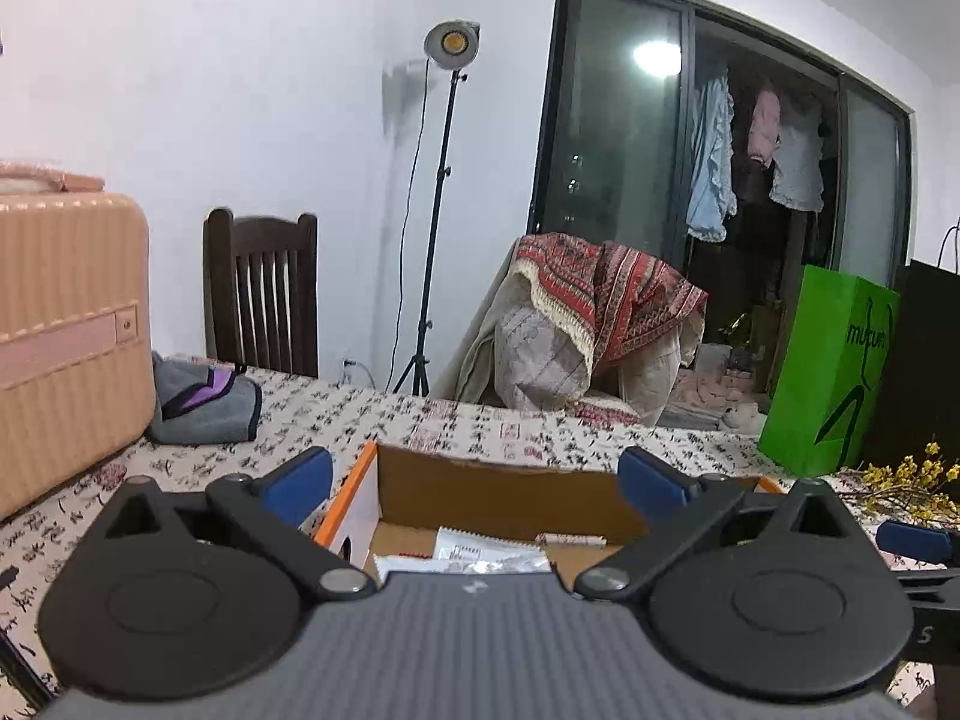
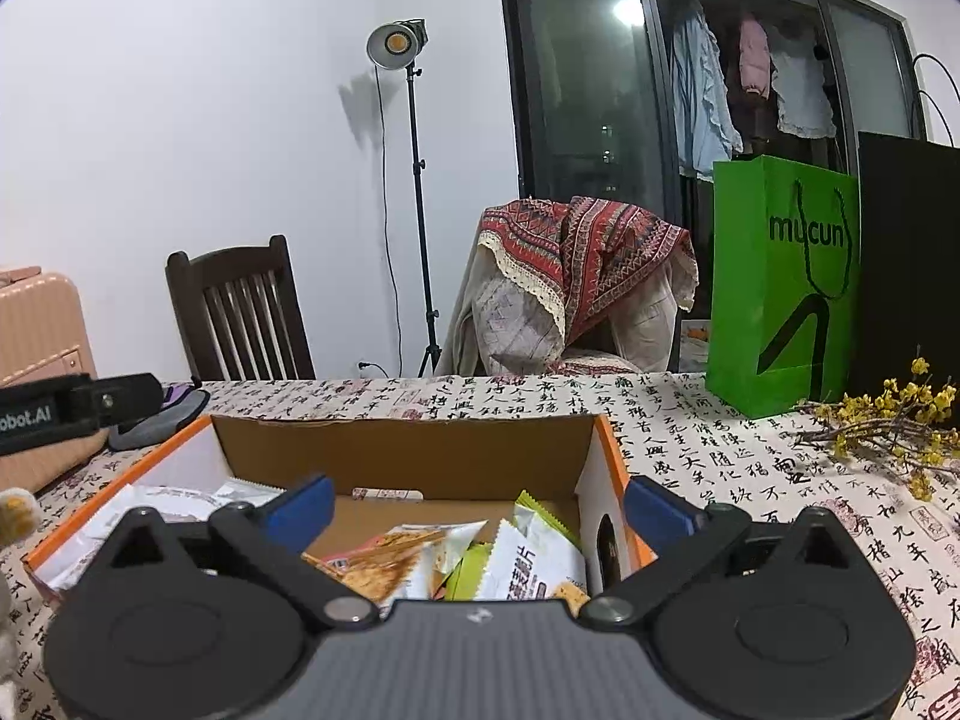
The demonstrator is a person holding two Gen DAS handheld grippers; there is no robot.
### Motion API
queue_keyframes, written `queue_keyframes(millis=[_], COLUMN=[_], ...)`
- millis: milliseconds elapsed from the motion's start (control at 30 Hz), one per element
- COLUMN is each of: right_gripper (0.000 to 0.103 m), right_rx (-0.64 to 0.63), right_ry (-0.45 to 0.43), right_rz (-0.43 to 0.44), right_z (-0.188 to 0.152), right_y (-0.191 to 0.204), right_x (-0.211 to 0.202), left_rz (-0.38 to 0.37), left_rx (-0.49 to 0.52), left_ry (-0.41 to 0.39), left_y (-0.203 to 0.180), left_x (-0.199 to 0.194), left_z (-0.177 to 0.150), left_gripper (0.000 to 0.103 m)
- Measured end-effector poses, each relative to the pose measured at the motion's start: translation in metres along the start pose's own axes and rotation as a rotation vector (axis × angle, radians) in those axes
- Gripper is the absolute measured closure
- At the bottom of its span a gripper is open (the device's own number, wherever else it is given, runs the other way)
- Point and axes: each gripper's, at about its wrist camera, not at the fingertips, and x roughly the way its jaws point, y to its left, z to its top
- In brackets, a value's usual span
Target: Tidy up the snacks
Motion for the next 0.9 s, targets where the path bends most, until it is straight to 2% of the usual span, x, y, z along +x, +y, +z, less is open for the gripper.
queue_keyframes(millis=[200, 400, 600, 900], right_gripper=[0.000, 0.000, 0.000, 0.000], right_rx=[-0.002, -0.018, -0.027, -0.057], right_ry=[-0.018, -0.050, -0.052, -0.056], right_rz=[-0.016, -0.015, 0.006, 0.043], right_z=[0.011, 0.019, 0.005, -0.030], right_y=[0.003, 0.006, 0.011, 0.021], right_x=[-0.020, -0.068, -0.124, -0.195], left_rz=[-0.019, -0.027, -0.051, -0.077], left_rx=[-0.006, 0.014, 0.008, 0.026], left_ry=[-0.052, -0.074, -0.048, -0.035], left_y=[-0.003, -0.005, 0.001, 0.014], left_x=[-0.028, -0.073, -0.123, -0.195], left_z=[0.015, 0.025, 0.021, -0.011], left_gripper=[0.000, 0.000, 0.000, 0.000])
